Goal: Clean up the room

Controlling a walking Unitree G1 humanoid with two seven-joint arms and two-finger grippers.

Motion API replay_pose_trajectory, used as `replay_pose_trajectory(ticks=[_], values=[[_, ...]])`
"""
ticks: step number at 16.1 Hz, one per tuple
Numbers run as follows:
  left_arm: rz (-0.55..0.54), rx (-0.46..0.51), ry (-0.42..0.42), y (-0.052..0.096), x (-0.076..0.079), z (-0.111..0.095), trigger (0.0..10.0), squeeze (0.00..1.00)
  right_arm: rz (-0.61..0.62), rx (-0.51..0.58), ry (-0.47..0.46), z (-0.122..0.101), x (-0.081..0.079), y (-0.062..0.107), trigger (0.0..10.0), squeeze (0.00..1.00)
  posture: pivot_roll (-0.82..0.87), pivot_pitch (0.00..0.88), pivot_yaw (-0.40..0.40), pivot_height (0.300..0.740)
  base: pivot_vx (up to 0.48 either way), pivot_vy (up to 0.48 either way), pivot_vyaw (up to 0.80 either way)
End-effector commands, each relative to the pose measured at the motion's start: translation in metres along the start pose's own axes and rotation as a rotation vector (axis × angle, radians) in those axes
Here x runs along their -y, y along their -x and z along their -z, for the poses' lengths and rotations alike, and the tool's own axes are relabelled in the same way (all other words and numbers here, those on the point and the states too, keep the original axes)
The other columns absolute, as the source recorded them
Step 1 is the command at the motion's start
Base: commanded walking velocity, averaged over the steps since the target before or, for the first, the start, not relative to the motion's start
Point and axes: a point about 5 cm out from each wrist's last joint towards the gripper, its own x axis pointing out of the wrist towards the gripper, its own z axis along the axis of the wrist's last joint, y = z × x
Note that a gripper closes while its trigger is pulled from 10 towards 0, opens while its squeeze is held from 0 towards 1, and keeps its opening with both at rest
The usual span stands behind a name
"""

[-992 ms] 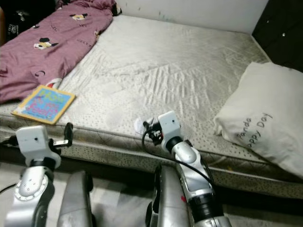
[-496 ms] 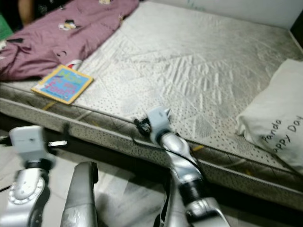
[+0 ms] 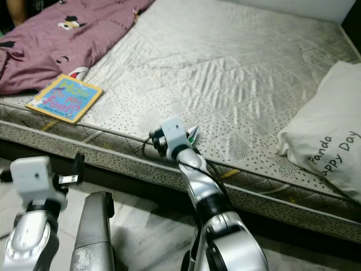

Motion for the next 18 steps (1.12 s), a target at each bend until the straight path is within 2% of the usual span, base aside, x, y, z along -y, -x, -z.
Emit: replay_pose_trajectory(ticks=[1, 2, 5, 6, 8, 14, 15, 18], values=[[-0.017, 0.004, -0.008, 0.004, -0.002, -0.003, 10.0, 0.0, 0.044, 0.005, 0.003, 0.0, 0.006, 0.0, 10.0, 0.0, 0.2, 0.112, -0.109, 0.498, 0.0, 0.0, 0.0], [-0.018, -0.008, -0.009, 0.009, -0.001, -0.003, 10.0, 0.0, 0.111, 0.012, 0.009, -0.002, 0.015, -0.003, 10.0, 0.0, 0.21, 0.132, -0.11, 0.498, 0.0, 0.0, 0.0], [-0.017, -0.028, -0.009, 0.02, 0.001, -0.005, 10.0, 0.0, 0.197, -0.002, 0.025, -0.002, 0.03, -0.004, 10.0, 0.0, 0.21, 0.172, -0.107, 0.498, 0.0, 0.0, 0.0], [-0.017, -0.034, -0.008, 0.021, 0.001, -0.005, 10.0, 0.0, 0.204, -0.005, 0.026, -0.002, 0.031, -0.004, 10.0, 0.0, 0.21, 0.172, -0.107, 0.498, 0.0, 0.0, 0.0], [-0.009, -0.078, -0.006, 0.033, 0.002, -0.001, 10.0, 0.0, 0.231, -0.022, 0.051, -0.001, 0.035, -0.007, 10.0, 0.0, 0.2, 0.203, -0.102, 0.498, 0.0, 0.0, 0.0], [-0.007, -0.095, -0.005, 0.037, 0.003, -0.004, 10.0, 0.0, 0.268, -0.115, 0.097, 0.009, 0.036, -0.009, 10.0, 0.0, 0.19, 0.232, -0.1, 0.498, 0.0, 0.0, 0.0], [-0.009, -0.1, -0.009, 0.037, 0.002, -0.003, 10.0, 0.0, 0.29, -0.125, 0.098, 0.01, 0.035, -0.01, 0.0, 0.0, 0.2, 0.229, -0.099, 0.498, 0.0, 0.0, 0.0], [-0.012, -0.104, -0.013, 0.037, 0.001, -0.003, 10.0, 0.0, 0.308, -0.137, 0.105, 0.011, 0.031, -0.01, 0.0, 0.0, 0.2, 0.219, -0.102, 0.498, 0.0, 0.0, 0.0]])
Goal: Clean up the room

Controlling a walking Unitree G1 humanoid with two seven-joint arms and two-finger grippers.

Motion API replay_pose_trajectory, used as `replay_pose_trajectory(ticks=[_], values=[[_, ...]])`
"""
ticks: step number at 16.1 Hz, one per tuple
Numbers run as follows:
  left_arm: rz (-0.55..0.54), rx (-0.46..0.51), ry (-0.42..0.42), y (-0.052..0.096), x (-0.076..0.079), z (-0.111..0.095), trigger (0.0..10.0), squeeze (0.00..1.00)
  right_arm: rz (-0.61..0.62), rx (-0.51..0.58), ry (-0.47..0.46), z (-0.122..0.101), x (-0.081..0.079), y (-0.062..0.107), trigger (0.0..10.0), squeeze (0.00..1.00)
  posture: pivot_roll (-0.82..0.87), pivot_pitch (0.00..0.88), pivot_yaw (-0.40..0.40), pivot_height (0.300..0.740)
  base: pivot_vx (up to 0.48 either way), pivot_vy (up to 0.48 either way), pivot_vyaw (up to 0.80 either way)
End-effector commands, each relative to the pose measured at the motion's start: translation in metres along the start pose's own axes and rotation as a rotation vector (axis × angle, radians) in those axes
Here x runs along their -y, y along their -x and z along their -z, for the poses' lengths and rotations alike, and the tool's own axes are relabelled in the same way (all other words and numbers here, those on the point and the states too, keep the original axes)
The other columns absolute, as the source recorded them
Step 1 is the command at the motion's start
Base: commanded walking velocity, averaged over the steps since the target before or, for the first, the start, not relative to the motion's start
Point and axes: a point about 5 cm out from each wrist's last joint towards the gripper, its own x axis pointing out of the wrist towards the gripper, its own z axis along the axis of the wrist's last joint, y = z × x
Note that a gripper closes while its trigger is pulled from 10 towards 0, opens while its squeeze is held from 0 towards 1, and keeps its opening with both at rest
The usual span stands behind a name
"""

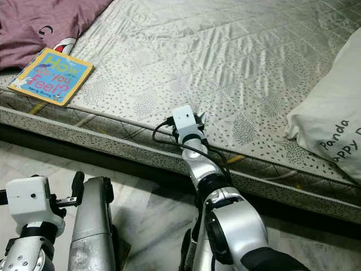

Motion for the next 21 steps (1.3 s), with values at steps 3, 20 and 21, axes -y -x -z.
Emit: replay_pose_trajectory(ticks=[3, 20, 21], values=[[-0.013, 0.012, -0.007, -0.001, -0.002, -0.003, 10.0, 0.0, 0.031, -0.073, 0.035, 0.016, 0.003, 0.003, 0.0, 0.0, 0.21, 0.19, -0.107, 0.498, 0.0, 0.0, 0.0], [-0.018, 0.057, -0.002, -0.023, 0.001, -0.006, 10.0, 0.0, 0.067, -0.09, 0.133, 0.021, 0.02, 0.001, 0.0, 0.0, 0.19, 0.12, -0.115, 0.498, 0.0, 0.0, 0.0], [-0.011, 0.065, 0.002, -0.026, 0.003, -0.007, 10.0, 0.0, 0.07, -0.082, 0.135, 0.019, 0.023, 0.0, 0.0, 0.0, 0.18, 0.102, -0.115, 0.498, 0.0, 0.0, 0.0]])
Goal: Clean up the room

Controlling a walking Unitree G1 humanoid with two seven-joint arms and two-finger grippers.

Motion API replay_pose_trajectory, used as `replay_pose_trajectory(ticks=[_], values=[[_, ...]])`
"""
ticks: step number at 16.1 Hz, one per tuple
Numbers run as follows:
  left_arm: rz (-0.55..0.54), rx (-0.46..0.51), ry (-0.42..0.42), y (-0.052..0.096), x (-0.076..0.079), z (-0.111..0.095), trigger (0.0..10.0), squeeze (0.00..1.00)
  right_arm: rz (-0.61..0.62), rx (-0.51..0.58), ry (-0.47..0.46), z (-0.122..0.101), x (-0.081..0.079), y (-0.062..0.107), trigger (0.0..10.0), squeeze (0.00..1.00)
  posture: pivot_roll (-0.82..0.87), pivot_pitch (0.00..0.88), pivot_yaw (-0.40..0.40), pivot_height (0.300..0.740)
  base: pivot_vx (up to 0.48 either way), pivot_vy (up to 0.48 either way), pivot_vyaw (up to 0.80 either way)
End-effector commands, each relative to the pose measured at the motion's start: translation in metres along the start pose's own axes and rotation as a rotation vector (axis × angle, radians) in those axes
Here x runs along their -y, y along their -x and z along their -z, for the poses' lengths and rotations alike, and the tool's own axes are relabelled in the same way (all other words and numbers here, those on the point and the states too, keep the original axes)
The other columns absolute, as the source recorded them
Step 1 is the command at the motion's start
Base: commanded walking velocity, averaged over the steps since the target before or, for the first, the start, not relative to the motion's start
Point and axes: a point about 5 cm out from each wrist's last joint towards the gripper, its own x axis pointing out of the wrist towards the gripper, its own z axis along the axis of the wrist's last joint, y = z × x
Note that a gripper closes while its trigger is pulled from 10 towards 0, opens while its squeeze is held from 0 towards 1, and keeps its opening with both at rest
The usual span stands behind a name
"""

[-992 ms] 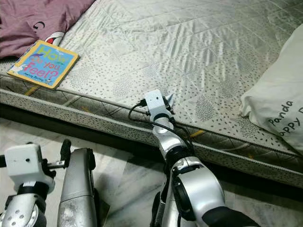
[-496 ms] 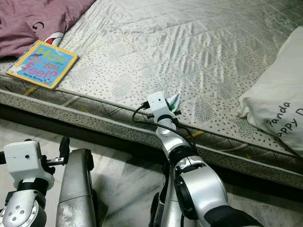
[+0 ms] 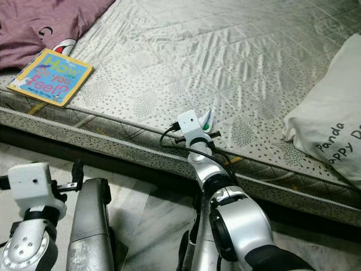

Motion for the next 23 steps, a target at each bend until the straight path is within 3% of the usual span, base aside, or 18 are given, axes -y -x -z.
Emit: replay_pose_trajectory(ticks=[1, 4, 6, 8, 10, 12, 15, 16, 17, 23], values=[[-0.004, 0.0, 0.002, -0.003, 0.001, 0.002, 10.0, 0.0, 0.006, -0.011, 0.001, 0.001, 0.006, -0.002, 0.0, 0.0, 0.16, 0.087, -0.116, 0.498, 0.0, 0.0, 0.0], [0.014, 0.047, 0.024, -0.027, 0.01, -0.002, 10.0, 0.0, 0.025, 0.017, -0.038, -0.008, 0.022, -0.007, 0.0, 0.0, 0.12, 0.011, -0.109, 0.498, 0.0, 0.0, 0.0], [0.015, 0.085, 0.028, -0.044, 0.01, -0.003, 10.0, 0.0, 0.024, 0.074, -0.192, -0.009, 0.036, -0.005, 0.0, 0.0, 0.05, 0.0, -0.094, 0.498, 0.0, 0.0, 0.0], [0.002, 0.09, 0.032, -0.055, 0.008, 0.0, 10.0, 0.0, 0.018, 0.1, -0.238, -0.003, 0.038, -0.001, 0.0, 0.0, 0.01, 0.0, -0.078, 0.498, 0.0, 0.0, 0.0], [0.018, 0.118, 0.023, -0.068, 0.007, -0.001, 10.0, 0.0, 0.007, 0.15, -0.338, 0.015, 0.041, 0.019, 0.0, 0.0, -0.02, 0.0, -0.063, 0.498, 0.0, 0.0, 0.0], [0.019, 0.128, 0.031, -0.078, 0.003, 0.0, 10.0, 0.0, -0.016, 0.208, -0.38, 0.021, 0.042, 0.038, 0.0, 0.0, -0.05, 0.0, -0.033, 0.498, 0.0, 0.0, 0.0], [0.077, 0.132, 0.056, -0.084, 0.004, 0.002, 10.0, 0.0, -0.083, 0.281, -0.473, 0.023, 0.045, 0.069, 0.0, 0.0, -0.07, 0.0, -0.002, 0.498, 0.0, 0.0, 0.0], [0.087, 0.132, 0.056, -0.084, 0.004, 0.003, 10.0, 0.0, -0.095, 0.291, -0.481, 0.022, 0.046, 0.072, 0.0, 0.0, -0.07, 0.0, -0.002, 0.498, 0.0, 0.0, 0.0], [0.083, 0.13, 0.047, -0.082, 0.003, 0.006, 10.0, 0.0, -0.098, 0.298, -0.483, 0.019, 0.047, 0.078, 10.0, 0.0, -0.07, 0.0, -0.002, 0.498, 0.0, 0.0, 0.0], [0.108, 0.141, 0.04, -0.08, 0.007, 0.011, 10.0, 0.0, -0.141, 0.342, -0.515, 0.001, 0.049, 0.09, 10.0, 0.0, -0.06, 0.0, -0.013, 0.498, 0.0, 0.0, 0.0]])
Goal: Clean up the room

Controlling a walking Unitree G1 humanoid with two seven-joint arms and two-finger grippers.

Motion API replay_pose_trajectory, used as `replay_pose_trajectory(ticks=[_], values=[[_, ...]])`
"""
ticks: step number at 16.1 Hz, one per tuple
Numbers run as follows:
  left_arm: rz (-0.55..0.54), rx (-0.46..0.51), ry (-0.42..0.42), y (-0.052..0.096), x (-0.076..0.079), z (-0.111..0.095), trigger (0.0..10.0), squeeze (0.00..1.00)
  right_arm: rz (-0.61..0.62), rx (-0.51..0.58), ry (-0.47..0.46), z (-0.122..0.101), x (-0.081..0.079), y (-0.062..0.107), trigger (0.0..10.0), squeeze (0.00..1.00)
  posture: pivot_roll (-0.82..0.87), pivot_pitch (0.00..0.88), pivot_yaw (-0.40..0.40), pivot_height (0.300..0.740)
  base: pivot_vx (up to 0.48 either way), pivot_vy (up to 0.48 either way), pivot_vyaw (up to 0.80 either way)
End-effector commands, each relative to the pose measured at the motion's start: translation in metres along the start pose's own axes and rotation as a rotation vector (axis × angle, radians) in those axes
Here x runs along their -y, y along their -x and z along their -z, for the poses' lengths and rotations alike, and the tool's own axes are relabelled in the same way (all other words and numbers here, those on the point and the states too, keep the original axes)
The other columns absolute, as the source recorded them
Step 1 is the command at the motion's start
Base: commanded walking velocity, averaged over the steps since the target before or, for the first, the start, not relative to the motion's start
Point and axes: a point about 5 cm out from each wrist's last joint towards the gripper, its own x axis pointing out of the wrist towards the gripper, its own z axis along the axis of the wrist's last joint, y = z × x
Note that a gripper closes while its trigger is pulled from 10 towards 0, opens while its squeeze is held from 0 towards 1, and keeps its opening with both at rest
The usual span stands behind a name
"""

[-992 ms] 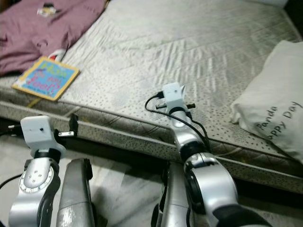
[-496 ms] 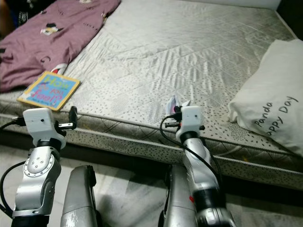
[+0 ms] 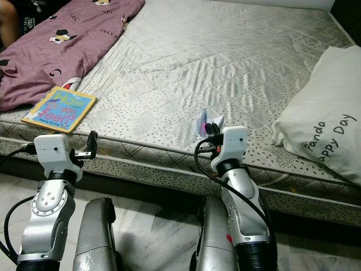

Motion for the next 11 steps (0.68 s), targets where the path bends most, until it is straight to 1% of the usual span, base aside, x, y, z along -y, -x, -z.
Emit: replay_pose_trajectory(ticks=[1, 2, 5, 7, 9, 10, 11], values=[[0.014, 0.0, -0.004, 0.0, -0.001, 0.001, 10.0, 0.0, -0.009, 0.022, -0.005, -0.007, -0.003, -0.001, 10.0, 0.0, -0.06, 0.0, -0.017, 0.498, 0.0, 0.0, 0.0], [0.015, -0.001, -0.003, 0.001, -0.002, 0.002, 10.0, 0.0, -0.01, 0.019, -0.006, -0.009, -0.004, -0.001, 10.0, 0.0, -0.06, 0.0, -0.021, 0.502, 0.0, 0.0, 0.0], [0.002, 0.003, 0.019, 0.002, -0.001, 0.002, 10.0, 0.0, -0.029, 0.015, 0.01, -0.011, -0.005, -0.001, 10.0, 0.0, -0.06, 0.0, -0.035, 0.535, 0.0, 0.0, 0.0], [-0.014, 0.009, 0.051, 0.008, -0.004, 0.001, 10.0, 0.0, -0.036, 0.011, 0.017, -0.011, -0.006, -0.001, 10.0, 0.0, -0.06, 0.0, -0.036, 0.56, 0.0, 0.0, 0.0], [-0.014, -0.008, 0.04, 0.017, -0.009, 0.006, 10.0, 0.0, -0.033, 0.007, 0.025, -0.012, -0.004, 0.001, 10.0, 0.0, -0.07, 0.0, -0.03, 0.585, 0.0, 0.0, 0.0], [-0.014, -0.011, 0.038, 0.017, -0.009, 0.007, 10.0, 0.0, -0.032, 0.006, 0.026, -0.011, -0.004, 0.002, 10.0, 0.0, -0.07, 0.0, -0.03, 0.589, 0.0, 0.0, 0.0], [-0.014, -0.015, 0.034, 0.015, -0.01, 0.008, 10.0, 0.0, -0.038, 0.01, 0.032, -0.012, -0.005, 0.001, 10.0, 0.0, -0.07, 0.0, -0.026, 0.609, 0.0, 0.0, 0.0]])
